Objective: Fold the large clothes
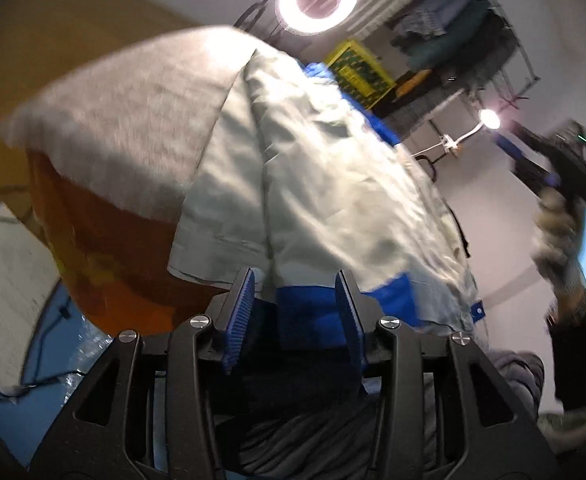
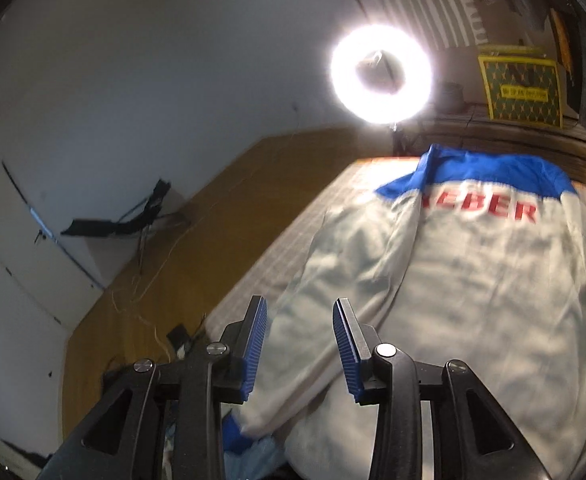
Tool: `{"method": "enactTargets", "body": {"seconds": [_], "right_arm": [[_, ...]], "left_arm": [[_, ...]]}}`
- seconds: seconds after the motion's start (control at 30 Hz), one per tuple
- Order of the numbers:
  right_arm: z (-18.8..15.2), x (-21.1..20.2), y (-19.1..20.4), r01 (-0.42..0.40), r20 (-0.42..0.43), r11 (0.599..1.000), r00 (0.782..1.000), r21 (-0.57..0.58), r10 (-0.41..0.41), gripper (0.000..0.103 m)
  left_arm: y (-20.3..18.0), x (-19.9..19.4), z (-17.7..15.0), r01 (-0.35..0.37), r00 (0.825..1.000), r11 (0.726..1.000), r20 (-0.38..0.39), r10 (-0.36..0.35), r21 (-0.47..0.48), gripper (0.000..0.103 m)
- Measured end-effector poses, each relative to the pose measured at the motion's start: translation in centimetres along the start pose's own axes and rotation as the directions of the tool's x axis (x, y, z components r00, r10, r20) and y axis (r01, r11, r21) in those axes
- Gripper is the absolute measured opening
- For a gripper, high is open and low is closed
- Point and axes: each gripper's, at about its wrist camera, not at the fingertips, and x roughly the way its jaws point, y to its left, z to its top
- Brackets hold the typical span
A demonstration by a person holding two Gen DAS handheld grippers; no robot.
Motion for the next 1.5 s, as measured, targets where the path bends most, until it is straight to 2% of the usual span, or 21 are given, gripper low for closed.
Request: {"method": "enactTargets", "body": {"seconds": [0.17, 0.3, 0.37, 0.43, 0.53, 0.6, 0.67, 0.7, 0.73, 0.87, 0.93, 0.97, 1.07, 1.13, 1.2, 1.23, 1.27, 1.4, 1.5], "right_arm": [[-3.4, 2.5, 1.0, 0.024, -0.110, 1.000, 0.994, -0.012, -0.025, 0.038], [-5.4, 6.5, 0.5, 0.014, -0.223, 1.000, 0.975, 0.020, -0.009, 0.044], [-6.5, 8.5, 0.2, 0.050, -0.270, 0.999, 0.962, 0.021, -0.043, 0.048], [-7.7, 11.0, -0.6, 0.051, -0.334, 0.997, 0.942, 0.050, -0.032, 0.049], [-9.3, 13.8, -1.6, 0.061, -0.405, 0.994, 0.914, 0.096, -0.017, 0.048], [-10.5, 15.5, -2.3, 0.054, -0.441, 0.988, 0.898, 0.141, 0.014, 0.043], [-11.2, 16.5, -2.4, 0.044, -0.460, 0.986, 0.887, 0.163, 0.037, 0.017], [-11.6, 16.9, -2.2, 0.050, -0.466, 0.986, 0.884, 0.159, 0.031, 0.010], [-11.6, 17.0, -2.0, 0.046, -0.462, 0.987, 0.887, 0.154, 0.031, 0.001], [-9.8, 15.6, 0.6, -0.036, -0.349, 0.992, 0.934, 0.124, 0.077, 0.000], [-9.5, 15.4, 1.6, -0.040, -0.343, 0.996, 0.937, 0.082, 0.066, 0.000], [-9.7, 15.7, 2.0, -0.021, -0.360, 0.999, 0.932, 0.048, 0.037, 0.000], [-11.4, 17.6, 2.2, 0.081, -0.460, 0.993, 0.881, -0.083, -0.110, 0.000], [-11.5, 17.5, 2.2, 0.078, -0.466, 0.989, 0.875, -0.127, -0.129, 0.003], [-10.6, 16.8, 2.1, 0.072, -0.442, 0.989, 0.888, -0.132, -0.124, 0.011], [-10.1, 16.4, 2.0, 0.070, -0.429, 0.989, 0.895, -0.127, -0.118, 0.023], [-9.5, 15.9, 1.9, 0.076, -0.409, 0.989, 0.905, -0.124, -0.121, 0.026], [-7.6, 14.6, 1.8, 0.066, -0.320, 0.992, 0.942, -0.109, -0.097, 0.026], [-6.8, 15.8, 2.0, 0.107, -0.294, 0.987, 0.946, -0.123, -0.139, 0.026]], "left_arm": [[1.9, 3.9, -0.9, 0.097, 0.992, 0.987, -0.069, -0.106, -0.124, 0.042], [2.9, 5.1, -1.5, 0.170, 0.980, 0.958, -0.067, -0.190, -0.231, 0.042], [2.9, 5.2, -1.7, 0.187, 0.977, 0.951, -0.057, -0.207, -0.244, 0.035], [2.5, 5.1, -1.6, 0.182, 0.979, 0.956, -0.051, -0.199, -0.230, 0.013], [1.6, 4.6, -1.1, 0.159, 0.986, 0.968, -0.024, -0.167, -0.194, 0.006], [0.9, 3.6, -0.6, 0.123, 0.992, 0.980, 0.010, -0.123, -0.156, 0.005], [0.3, 2.4, -0.1, 0.082, 0.996, 0.989, 0.040, -0.077, -0.123, 0.004], [-0.2, 1.5, 0.3, 0.059, 0.997, 0.993, 0.056, -0.053, -0.099, 0.004], [-0.5, 0.8, 0.7, 0.040, 0.997, 0.996, 0.066, -0.034, -0.079, 0.004], [-2.4, -2.9, 2.4, -0.035, 0.987, 0.999, 0.155, 0.031, 0.021, 0.004], [-2.3, -2.9, 2.1, -0.065, 0.984, 0.997, 0.167, 0.058, 0.036, 0.004], [-1.5, -2.3, 1.5, -0.078, 0.987, 0.997, 0.145, 0.074, 0.024, 0.003], [1.4, 0.7, -0.6, -0.096, 0.994, 0.994, 0.049, 0.099, -0.050, 0.003], [2.5, 1.9, -1.4, -0.135, 0.990, 0.989, 0.037, 0.138, -0.060, 0.004], [3.6, 2.3, -1.3, -0.115, 0.992, 0.987, 0.041, 0.120, -0.113, 0.004], [3.8, 2.2, -1.3, -0.107, 0.992, 0.986, 0.046, 0.114, -0.130, 0.004], [3.7, 2.0, -1.2, -0.109, 0.992, 0.986, 0.054, 0.117, -0.124, 0.004], [2.6, 0.7, -1.1, -0.123, 0.989, 0.991, 0.078, 0.127, -0.061, 0.004], [1.8, -0.4, -1.2, -0.131, 0.987, 0.990, 0.091, 0.135, -0.049, 0.004]]}}
